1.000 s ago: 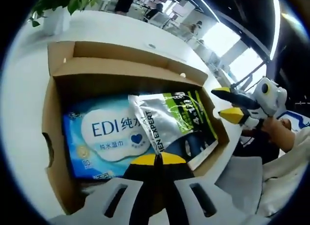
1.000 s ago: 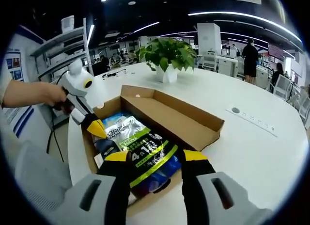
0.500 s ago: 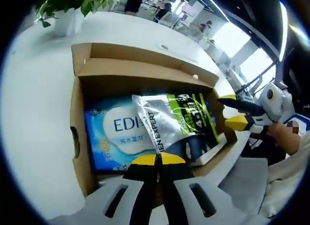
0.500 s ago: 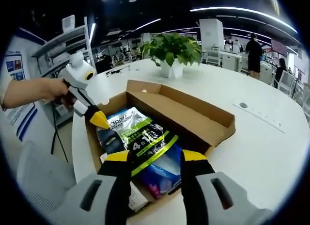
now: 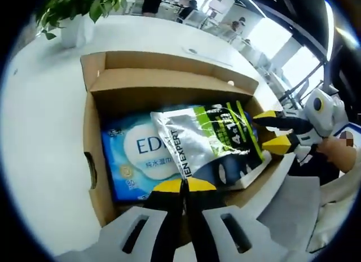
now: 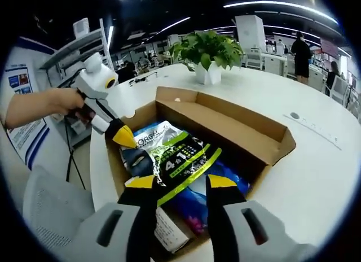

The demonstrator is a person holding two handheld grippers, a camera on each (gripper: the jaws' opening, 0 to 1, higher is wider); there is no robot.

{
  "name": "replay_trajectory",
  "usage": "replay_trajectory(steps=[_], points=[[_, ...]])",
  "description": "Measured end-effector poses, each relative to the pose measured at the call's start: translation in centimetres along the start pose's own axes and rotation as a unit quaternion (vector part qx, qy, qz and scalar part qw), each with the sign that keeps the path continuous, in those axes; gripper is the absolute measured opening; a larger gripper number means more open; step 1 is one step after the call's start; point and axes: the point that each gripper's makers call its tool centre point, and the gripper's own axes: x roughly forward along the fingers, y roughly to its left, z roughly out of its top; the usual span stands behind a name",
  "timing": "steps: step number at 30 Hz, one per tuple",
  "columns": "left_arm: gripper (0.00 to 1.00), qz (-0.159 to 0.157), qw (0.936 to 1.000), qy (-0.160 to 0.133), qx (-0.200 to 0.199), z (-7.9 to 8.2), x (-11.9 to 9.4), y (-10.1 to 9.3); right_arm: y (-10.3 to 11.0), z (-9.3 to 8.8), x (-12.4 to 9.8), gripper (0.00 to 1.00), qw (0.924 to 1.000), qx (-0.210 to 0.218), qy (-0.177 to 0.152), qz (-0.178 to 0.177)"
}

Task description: Operate the shoe box by opening the lid, removing the specified soft item, and placing it in the target area until the item is outside and the box remains undamaged.

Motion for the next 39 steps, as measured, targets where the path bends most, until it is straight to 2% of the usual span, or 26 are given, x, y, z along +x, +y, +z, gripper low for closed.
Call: replay_trajectory(steps=[11,16,18,21,26,34,39], points=[[0.00,-0.001,0.9999,0.002,0.012,0.0,0.1,0.0,1.3,-1.0,1.1,0.28,0.9993,0.017,0.028,0.017],[0.00,0.000,0.9999,0.001,0.016,0.0,0.1,0.0,1.1,-1.0,0.9,0.20,0.9996,0.012,0.025,0.007],[0.00,0.000,0.9998,0.001,0.017,0.1,0.0,0.0,0.6,-1.0,0.6,0.12,0.9996,-0.011,0.026,-0.006],[0.00,-0.005,0.9998,-0.003,0.018,0.4,-0.2,-0.3,0.4,-0.8,0.3,0.10,0.9997,-0.006,0.022,-0.007],[0.00,-0.011,0.9996,-0.007,0.026,0.9,-0.5,-1.0,-0.1,-0.2,-0.4,0.07,0.9998,0.000,0.010,-0.017],[0.00,-0.022,0.9989,-0.014,0.040,1.9,-0.4,-2.8,-1.2,1.2,-2.1,0.03,0.9984,0.035,-0.013,-0.043],[0.00,-0.034,0.9982,-0.023,0.043,2.6,-0.3,-4.1,-2.1,0.9,-3.0,0.00,0.9969,0.054,-0.003,-0.057]])
